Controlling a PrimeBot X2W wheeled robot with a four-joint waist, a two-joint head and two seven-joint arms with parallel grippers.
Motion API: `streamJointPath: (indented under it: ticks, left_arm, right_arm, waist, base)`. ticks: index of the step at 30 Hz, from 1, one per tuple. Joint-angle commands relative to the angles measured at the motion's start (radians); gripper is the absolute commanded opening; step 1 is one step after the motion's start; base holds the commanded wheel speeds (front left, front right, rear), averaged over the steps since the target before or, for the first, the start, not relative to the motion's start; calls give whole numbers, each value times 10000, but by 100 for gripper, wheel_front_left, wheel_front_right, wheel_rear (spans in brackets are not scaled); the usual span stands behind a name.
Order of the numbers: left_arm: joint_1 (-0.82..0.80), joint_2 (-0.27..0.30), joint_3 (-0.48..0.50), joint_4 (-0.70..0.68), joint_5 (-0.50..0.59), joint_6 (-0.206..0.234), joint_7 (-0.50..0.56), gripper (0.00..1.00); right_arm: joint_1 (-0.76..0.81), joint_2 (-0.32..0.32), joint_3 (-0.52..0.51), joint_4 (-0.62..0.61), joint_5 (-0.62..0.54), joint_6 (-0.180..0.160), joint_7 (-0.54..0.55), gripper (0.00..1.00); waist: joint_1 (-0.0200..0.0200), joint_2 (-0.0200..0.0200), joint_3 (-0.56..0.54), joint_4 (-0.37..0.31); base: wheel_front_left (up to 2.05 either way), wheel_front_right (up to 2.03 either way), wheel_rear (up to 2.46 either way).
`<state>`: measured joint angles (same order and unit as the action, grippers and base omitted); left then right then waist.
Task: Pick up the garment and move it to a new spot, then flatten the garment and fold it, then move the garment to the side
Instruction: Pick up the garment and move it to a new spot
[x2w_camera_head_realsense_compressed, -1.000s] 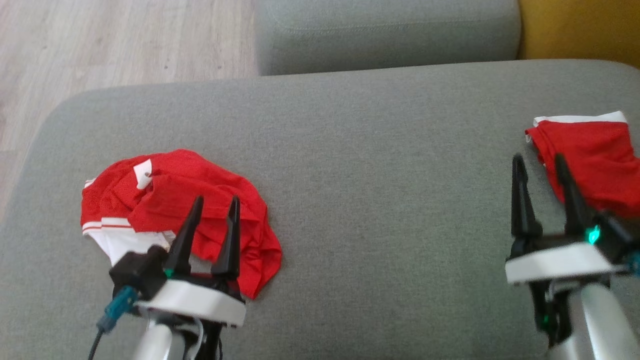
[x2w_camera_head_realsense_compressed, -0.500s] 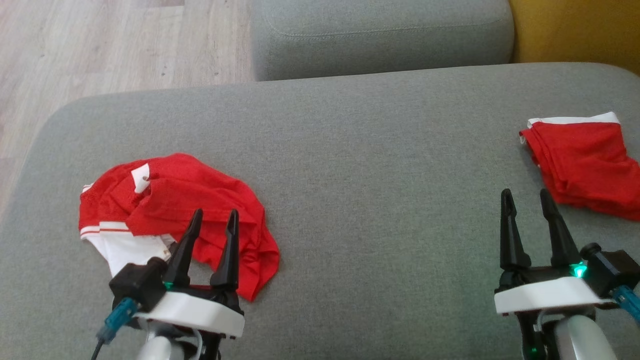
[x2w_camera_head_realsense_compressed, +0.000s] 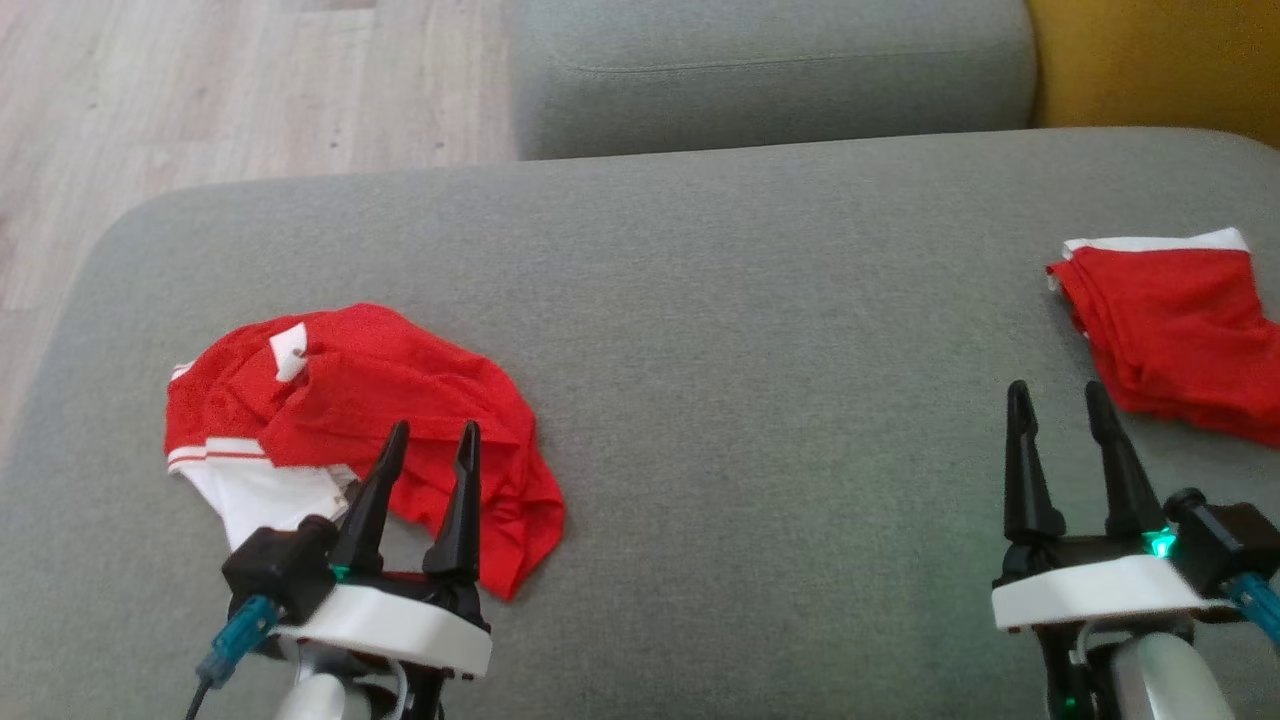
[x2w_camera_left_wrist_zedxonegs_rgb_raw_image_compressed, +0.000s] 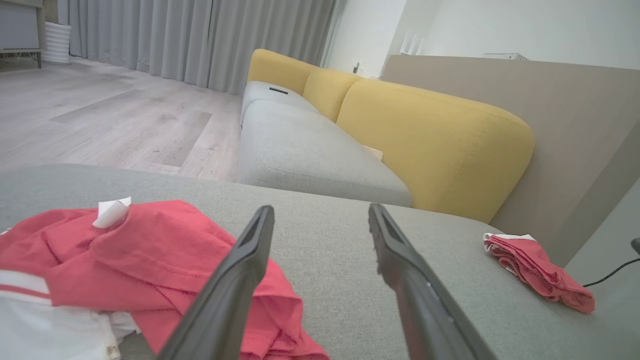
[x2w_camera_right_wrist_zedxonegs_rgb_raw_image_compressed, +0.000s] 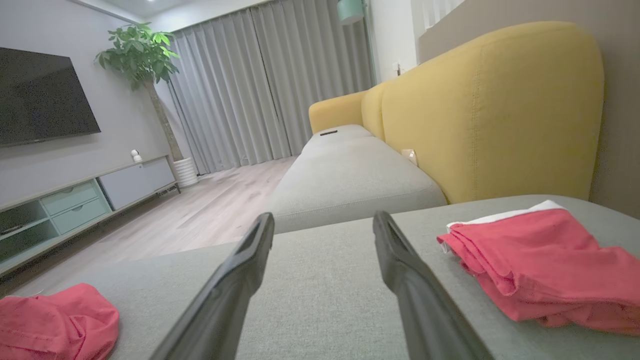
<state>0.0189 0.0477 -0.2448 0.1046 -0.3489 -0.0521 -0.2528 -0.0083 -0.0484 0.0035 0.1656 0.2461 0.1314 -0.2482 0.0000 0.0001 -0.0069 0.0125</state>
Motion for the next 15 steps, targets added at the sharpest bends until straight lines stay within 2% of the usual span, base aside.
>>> streamJointPath:
  ticks: [1,7,15]
  left_arm:
    - [-362,26,295,-266,-51,13,-90,100]
    - [-413,26,289,-229,-25,55,-90,100]
    - [-347,26,519,-162,114,126,-90,100]
  right_arm:
    - [-329,-20,295,-259,-8,-7,-125,100]
    - [-234,-19,543,-77,51,-7,-56,100]
    - [-92,-19,989,190,244,-7,3,100]
  waist:
    - [0,-1,-3,71]
    - [0,-1,-29,703]
    - [0,-1,-153,2038]
  base:
    - [0,0,0]
    - [0,0,0]
    - [0,0,0]
